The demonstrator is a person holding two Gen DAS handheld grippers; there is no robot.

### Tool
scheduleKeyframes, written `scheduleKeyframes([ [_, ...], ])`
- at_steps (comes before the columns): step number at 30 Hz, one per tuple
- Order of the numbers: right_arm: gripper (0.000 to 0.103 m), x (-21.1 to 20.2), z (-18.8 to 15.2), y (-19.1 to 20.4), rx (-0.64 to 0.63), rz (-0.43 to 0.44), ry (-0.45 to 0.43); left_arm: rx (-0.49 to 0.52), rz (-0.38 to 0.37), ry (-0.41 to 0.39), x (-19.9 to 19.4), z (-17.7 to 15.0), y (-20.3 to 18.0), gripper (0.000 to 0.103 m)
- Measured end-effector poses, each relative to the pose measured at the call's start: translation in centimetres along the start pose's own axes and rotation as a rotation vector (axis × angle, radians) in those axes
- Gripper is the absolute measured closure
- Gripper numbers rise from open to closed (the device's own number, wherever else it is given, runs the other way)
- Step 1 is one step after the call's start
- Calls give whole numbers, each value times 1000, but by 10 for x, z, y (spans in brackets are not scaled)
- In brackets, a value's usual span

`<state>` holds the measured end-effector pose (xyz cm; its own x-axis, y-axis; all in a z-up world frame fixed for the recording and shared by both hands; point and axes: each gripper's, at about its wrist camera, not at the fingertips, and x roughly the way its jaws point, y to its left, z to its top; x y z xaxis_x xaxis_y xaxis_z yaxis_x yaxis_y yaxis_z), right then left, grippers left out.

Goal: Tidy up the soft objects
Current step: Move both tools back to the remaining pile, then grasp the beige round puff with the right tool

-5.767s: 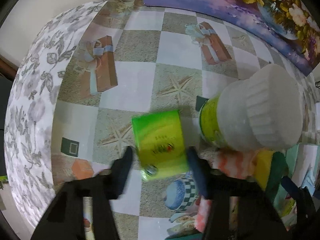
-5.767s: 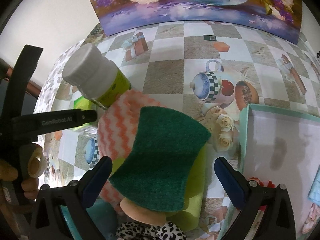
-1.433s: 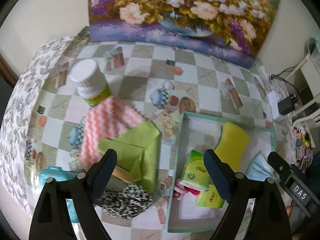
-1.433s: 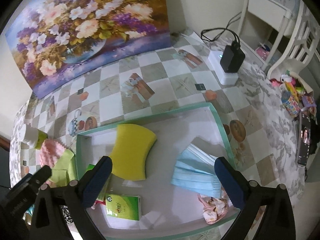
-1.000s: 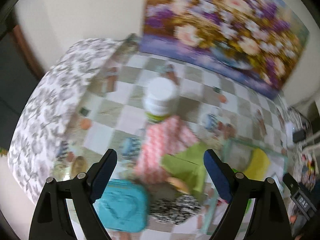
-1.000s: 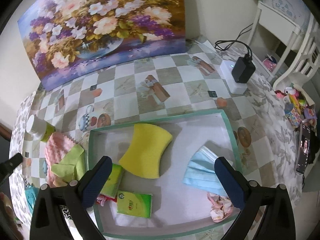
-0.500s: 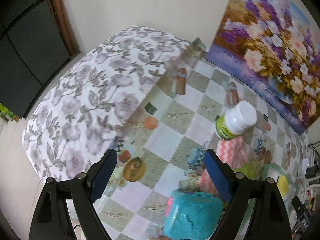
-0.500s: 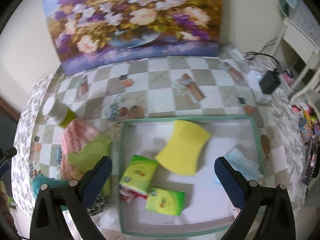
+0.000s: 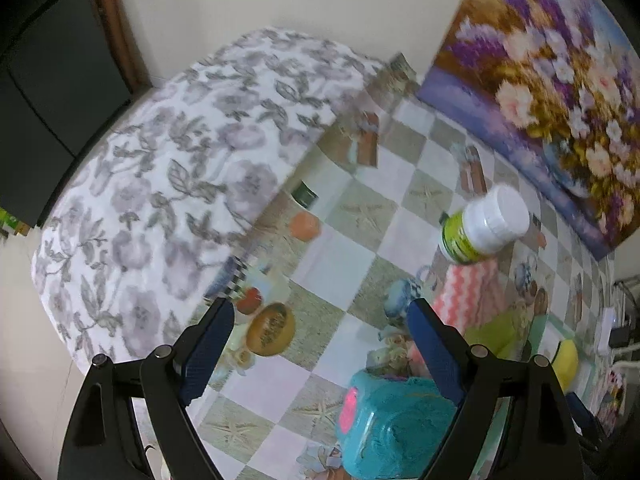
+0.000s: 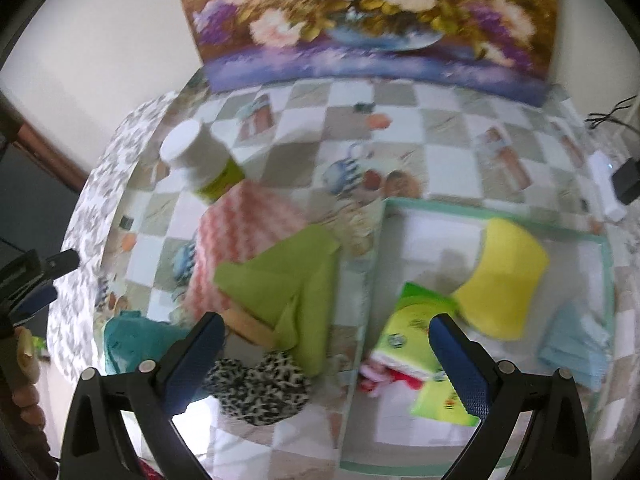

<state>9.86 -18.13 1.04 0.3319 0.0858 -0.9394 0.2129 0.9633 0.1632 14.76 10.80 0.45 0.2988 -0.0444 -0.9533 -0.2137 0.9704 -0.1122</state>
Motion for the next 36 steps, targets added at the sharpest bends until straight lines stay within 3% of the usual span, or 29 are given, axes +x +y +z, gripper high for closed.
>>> scheduleKeyframes([
  [6,0,22,-7,15,-38,46,44,33,-59,90,26,-7,-17,14],
  [14,6,47,-15,29,-76,113,82,65,-66,144,46,-14,-31,14],
  [22,26,60,-19,41,-111,181,77,61,-73,163,55,-15,-33,14],
  [26,43,64,-19,44,-123,220,72,55,-75,167,57,-14,-31,14],
  [32,63,71,-21,45,-135,217,68,62,-77,168,59,-12,-33,14],
  [36,70,72,-20,40,-121,231,69,67,-79,167,59,-12,-34,14],
])
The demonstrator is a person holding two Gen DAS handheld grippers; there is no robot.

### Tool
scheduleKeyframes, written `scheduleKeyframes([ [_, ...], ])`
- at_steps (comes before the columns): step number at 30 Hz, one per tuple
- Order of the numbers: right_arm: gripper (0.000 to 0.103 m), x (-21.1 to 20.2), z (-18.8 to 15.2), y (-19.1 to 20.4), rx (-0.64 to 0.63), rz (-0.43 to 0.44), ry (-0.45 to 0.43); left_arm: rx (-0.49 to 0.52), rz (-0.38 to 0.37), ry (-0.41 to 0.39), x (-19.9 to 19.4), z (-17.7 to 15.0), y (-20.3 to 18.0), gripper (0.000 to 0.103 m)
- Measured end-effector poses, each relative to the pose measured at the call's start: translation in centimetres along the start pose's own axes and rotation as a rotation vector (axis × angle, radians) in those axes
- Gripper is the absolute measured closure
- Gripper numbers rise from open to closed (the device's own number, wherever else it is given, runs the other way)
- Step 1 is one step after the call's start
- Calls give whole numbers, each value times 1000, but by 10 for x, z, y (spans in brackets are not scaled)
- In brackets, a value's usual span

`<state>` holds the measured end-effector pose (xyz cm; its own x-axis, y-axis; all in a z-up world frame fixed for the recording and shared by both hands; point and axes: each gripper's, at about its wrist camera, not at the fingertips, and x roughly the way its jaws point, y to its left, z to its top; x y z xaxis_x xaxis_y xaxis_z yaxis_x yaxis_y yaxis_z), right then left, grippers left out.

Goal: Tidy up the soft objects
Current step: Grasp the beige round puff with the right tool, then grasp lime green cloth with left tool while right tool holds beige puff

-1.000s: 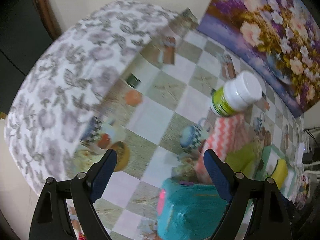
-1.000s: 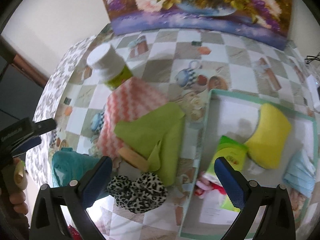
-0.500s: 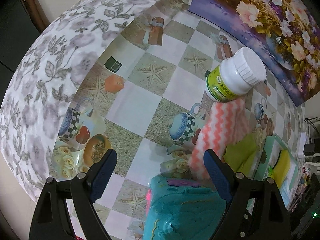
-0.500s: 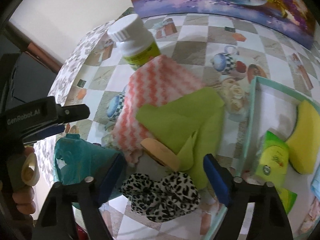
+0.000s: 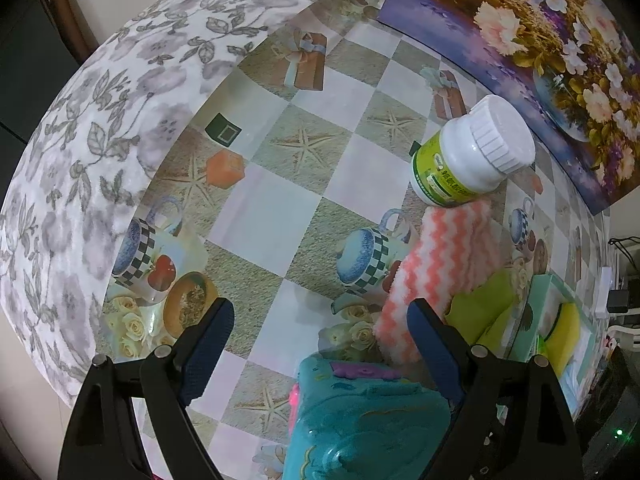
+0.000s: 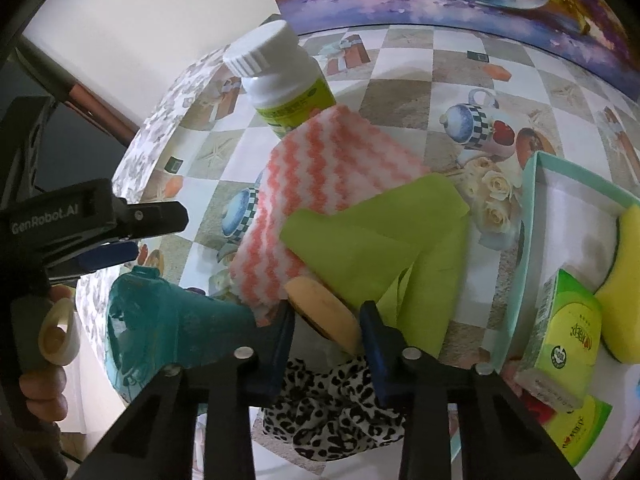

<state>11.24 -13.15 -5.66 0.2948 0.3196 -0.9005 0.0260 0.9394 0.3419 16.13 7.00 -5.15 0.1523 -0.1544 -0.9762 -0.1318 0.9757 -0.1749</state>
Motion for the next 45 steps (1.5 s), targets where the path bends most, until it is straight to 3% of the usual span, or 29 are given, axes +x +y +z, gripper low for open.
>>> scheduleKeyframes([
  [20,78,-36,10,-12,36,21,-79,16,0,-22,-7,1,-6,14],
  [27,78,-59,15,-34,88,-33,-132,34,-3,-58,-19,2,-14,14],
  [38,78,-98,12,-76,203,-60,-228,243,-59,-108,-36,-19,-89,14],
  [45,77,-125,6,-109,292,-77,-289,362,-37,-98,-23,-38,-137,14],
])
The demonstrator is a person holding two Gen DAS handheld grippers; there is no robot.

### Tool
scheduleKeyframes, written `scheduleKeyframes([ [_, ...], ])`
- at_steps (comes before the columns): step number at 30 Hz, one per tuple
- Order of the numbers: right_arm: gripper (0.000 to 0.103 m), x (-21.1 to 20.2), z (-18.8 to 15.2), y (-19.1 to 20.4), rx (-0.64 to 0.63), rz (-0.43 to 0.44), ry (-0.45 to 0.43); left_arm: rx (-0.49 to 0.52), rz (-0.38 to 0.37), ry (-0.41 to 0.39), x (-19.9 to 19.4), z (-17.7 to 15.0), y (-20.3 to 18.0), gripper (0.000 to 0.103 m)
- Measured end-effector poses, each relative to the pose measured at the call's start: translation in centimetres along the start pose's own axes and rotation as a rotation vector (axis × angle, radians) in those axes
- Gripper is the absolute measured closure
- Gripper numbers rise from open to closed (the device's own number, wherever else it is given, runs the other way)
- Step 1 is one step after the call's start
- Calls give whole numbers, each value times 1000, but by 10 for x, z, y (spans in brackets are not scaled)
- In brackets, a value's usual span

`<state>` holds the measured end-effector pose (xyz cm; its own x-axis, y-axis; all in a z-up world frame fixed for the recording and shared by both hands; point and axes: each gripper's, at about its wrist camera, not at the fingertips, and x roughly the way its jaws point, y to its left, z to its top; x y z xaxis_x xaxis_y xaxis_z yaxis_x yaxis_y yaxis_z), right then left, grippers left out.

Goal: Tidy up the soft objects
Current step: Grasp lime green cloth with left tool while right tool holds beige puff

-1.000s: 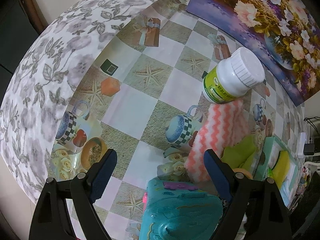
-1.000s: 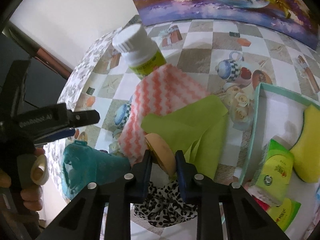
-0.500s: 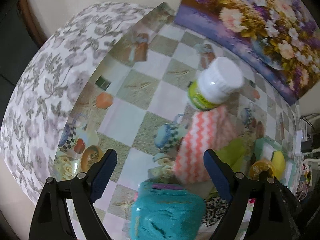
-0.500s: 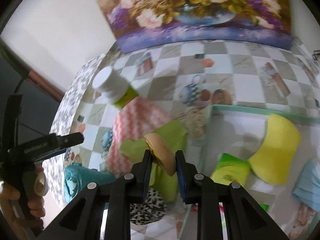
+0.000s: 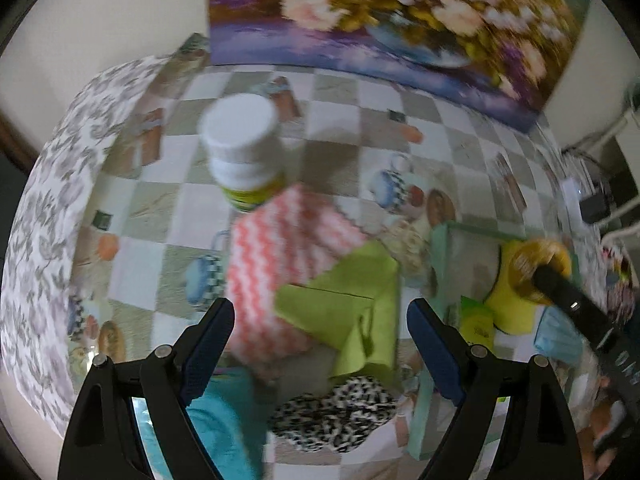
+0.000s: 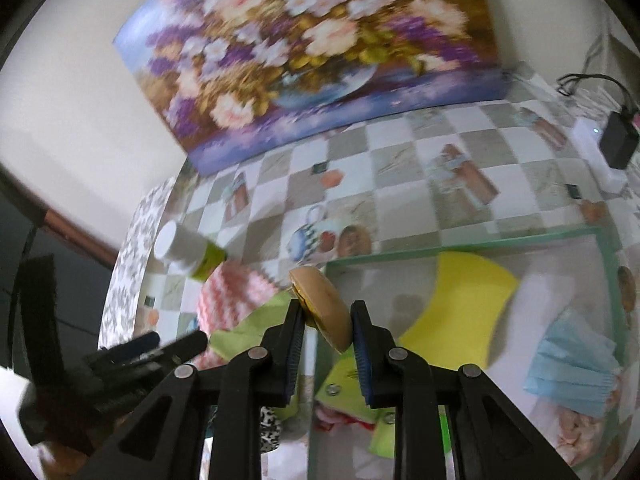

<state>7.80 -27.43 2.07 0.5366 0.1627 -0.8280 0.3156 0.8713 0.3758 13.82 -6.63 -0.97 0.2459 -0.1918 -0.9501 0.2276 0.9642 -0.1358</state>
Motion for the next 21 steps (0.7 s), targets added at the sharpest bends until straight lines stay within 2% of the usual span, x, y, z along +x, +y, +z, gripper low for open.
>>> scheduleKeyframes([
  [11,77,-6,3,-22,52,-7,-8,64,2,91,48,-13,-41,19],
  [13,77,-5,4,-22,53,-5,-7,77,1,104,56,-14,-46,33],
  [17,77,-5,3,-23,56,-4,-4,87,5,136,72,-20,-52,37],
  [19,77,-5,3,-23,58,-5,-4,99,16,151,80,-21,-55,46],
  [21,78,-5,3,-23,60,-3,-2,127,43,141,83,-24,-61,47],
])
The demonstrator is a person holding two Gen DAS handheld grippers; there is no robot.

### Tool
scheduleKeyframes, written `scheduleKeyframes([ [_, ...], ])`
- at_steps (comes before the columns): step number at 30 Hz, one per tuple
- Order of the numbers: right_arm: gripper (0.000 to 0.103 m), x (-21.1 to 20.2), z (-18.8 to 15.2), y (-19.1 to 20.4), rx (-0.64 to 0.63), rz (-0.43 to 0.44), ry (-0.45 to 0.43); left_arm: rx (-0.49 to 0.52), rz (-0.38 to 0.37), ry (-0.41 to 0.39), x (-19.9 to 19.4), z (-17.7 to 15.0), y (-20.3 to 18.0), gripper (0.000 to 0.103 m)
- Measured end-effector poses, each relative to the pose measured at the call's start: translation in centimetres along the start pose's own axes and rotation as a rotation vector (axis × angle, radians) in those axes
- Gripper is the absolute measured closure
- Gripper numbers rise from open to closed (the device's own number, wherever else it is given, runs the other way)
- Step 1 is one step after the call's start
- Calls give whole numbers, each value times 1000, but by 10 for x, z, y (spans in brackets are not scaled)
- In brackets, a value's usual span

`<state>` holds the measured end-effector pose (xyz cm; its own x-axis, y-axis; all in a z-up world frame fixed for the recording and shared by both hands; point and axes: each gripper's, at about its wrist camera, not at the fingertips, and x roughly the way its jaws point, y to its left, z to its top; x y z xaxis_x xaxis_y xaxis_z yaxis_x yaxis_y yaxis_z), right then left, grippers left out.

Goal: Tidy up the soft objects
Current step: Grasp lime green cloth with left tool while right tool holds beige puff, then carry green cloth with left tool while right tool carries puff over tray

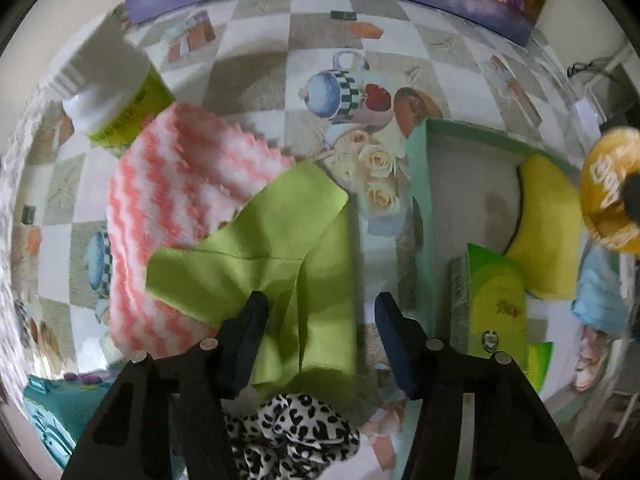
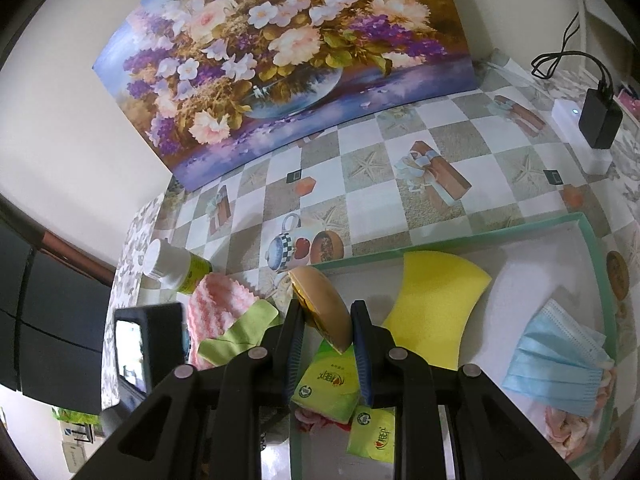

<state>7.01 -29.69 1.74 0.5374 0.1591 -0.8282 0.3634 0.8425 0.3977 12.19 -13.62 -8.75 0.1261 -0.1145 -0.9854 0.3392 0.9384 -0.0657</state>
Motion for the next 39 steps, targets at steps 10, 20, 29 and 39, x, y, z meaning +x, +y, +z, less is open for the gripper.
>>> scheduleKeyframes([
  [10,78,-1,1,-3,13,1,0,13,10,-41,0,-4,0,75],
  [20,78,-2,2,-6,26,0,1,-53,-57,-35,-1,-3,27,93],
  [29,78,-1,2,-9,34,0,4,-66,-63,-53,-10,3,31,95],
  [39,78,-20,8,-6,32,8,-42,-79,-94,-191,-79,8,43,98],
])
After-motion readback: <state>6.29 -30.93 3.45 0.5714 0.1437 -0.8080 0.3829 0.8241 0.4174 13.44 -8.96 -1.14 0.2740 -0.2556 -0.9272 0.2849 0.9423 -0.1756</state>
